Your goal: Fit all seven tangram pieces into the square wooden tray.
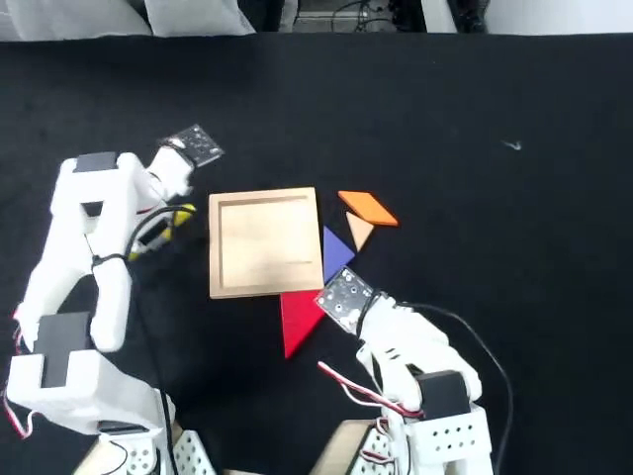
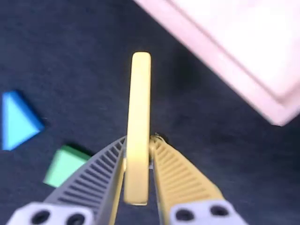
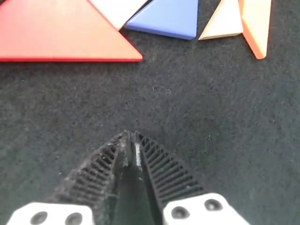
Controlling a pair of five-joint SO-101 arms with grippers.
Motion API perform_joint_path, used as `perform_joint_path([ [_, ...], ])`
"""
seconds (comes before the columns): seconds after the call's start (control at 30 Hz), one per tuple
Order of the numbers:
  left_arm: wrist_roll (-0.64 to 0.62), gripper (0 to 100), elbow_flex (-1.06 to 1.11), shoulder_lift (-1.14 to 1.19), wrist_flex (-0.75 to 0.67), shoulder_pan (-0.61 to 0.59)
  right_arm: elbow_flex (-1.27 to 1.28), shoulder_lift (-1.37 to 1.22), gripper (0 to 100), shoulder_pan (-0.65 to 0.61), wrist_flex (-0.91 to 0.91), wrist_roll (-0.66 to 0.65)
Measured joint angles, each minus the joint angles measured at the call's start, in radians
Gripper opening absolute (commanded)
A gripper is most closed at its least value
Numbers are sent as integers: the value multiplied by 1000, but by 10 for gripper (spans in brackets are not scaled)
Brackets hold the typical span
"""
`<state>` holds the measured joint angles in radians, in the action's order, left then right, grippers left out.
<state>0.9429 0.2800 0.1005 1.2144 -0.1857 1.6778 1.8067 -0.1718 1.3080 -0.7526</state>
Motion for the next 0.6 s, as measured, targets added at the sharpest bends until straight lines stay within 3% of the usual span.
perform_joint_path([
  [0.1, -180, 30, -68, -37, 158, 83, 0, 0, 11, 0, 0, 0],
  [0.23, -563, 30, -170, -86, 325, 175, 0, 0, 11, 0, 0, 0],
  [0.43, -1105, 30, -201, -89, 361, 235, 0, 0, 11, 0, 0, 0],
  [0.6, -1464, 30, -146, -89, 293, 325, 0, 0, 11, 0, 0, 0],
])
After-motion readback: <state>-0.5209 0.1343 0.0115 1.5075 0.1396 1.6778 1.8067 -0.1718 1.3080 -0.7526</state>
